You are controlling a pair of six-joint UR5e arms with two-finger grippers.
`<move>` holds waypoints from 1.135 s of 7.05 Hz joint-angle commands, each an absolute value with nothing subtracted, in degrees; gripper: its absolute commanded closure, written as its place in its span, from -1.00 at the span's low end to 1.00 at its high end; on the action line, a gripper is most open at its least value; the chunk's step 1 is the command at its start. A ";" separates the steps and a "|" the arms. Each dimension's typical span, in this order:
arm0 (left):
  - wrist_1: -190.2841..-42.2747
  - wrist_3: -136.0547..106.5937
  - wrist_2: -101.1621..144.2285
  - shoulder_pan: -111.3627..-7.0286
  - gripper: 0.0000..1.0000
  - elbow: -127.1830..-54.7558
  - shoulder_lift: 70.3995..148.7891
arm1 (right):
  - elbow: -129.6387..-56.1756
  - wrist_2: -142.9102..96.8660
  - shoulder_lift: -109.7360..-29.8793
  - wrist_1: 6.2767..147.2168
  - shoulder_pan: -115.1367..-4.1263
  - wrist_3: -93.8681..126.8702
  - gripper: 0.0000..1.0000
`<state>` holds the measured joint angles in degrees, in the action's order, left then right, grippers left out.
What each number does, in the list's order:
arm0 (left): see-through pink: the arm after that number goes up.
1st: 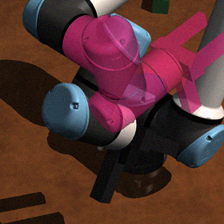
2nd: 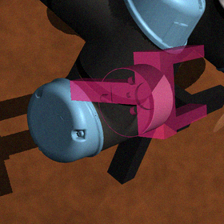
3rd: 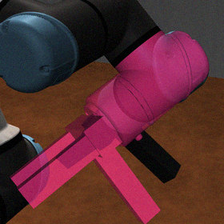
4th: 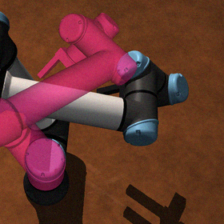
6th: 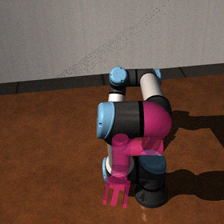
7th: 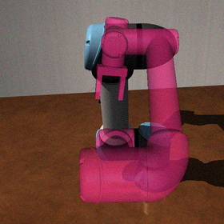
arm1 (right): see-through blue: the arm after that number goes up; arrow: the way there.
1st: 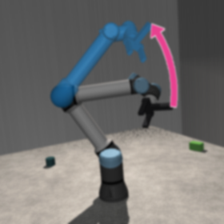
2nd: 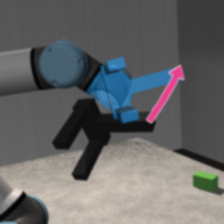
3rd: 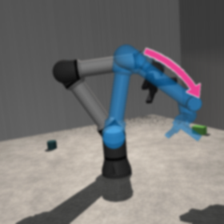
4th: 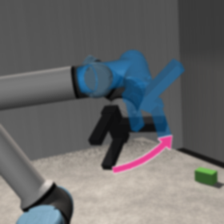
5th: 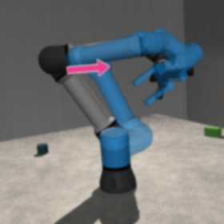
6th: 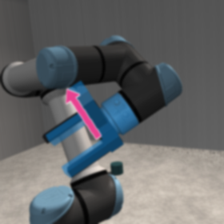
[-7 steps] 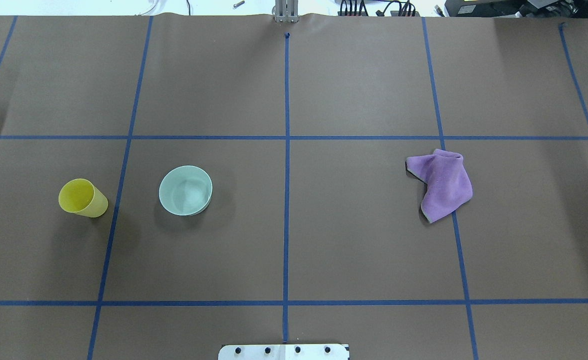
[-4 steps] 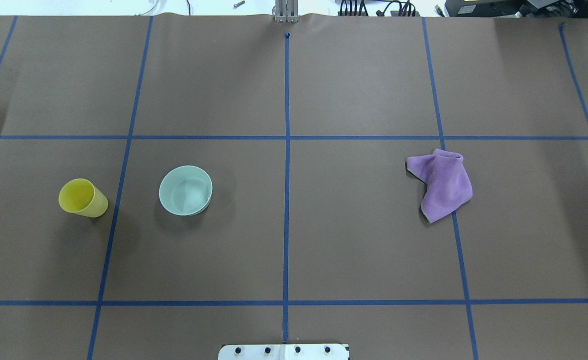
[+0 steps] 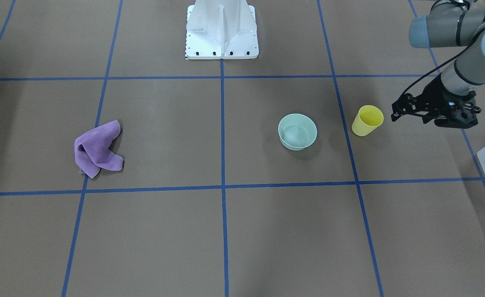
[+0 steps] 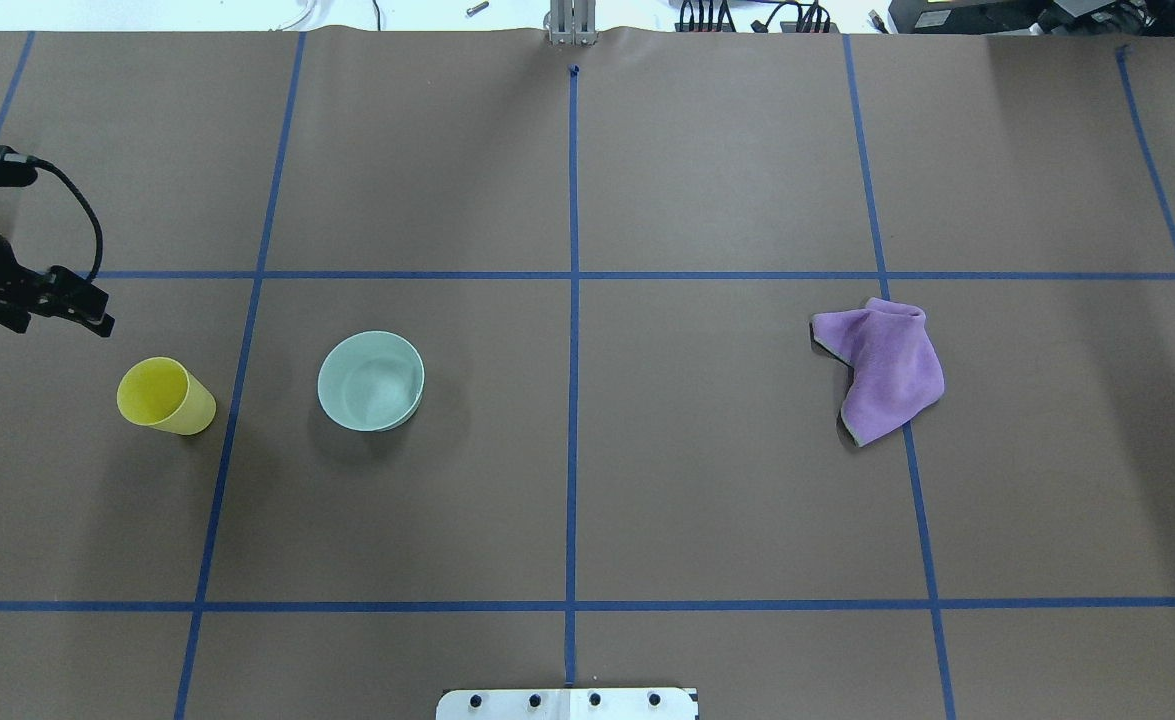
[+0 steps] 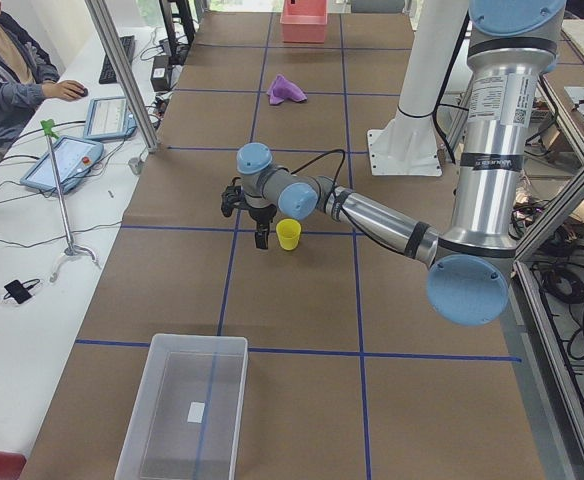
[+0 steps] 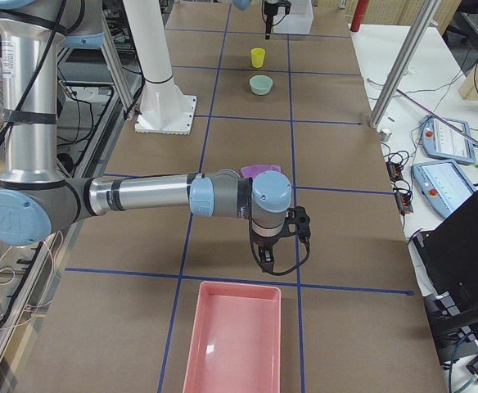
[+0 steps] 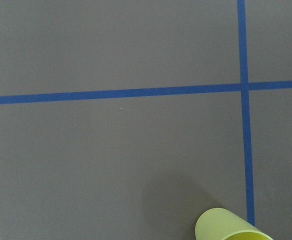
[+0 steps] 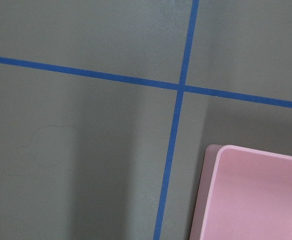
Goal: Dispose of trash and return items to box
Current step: 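Reach the left gripper down to the yellow cup and grasp it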
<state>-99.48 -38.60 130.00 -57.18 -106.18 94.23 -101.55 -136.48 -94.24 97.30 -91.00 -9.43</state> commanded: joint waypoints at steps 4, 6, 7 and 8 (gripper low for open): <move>-105.29 -43.50 124.54 -49.57 -0.57 -104.24 93.16 | -101.34 -136.32 -94.31 97.21 -90.09 -9.40 -1.00; -105.21 -43.86 124.80 -49.57 0.99 -104.15 93.16 | -101.34 -136.32 -94.31 97.21 -90.18 -9.40 -1.00; -105.29 -43.86 125.07 -49.48 1.00 -103.54 93.34 | -101.42 -136.32 -94.31 97.21 -90.18 -9.32 -1.00; -104.94 -43.77 126.81 -49.48 1.00 -103.88 93.77 | -101.69 -136.32 -94.31 97.21 -90.09 -9.32 -1.00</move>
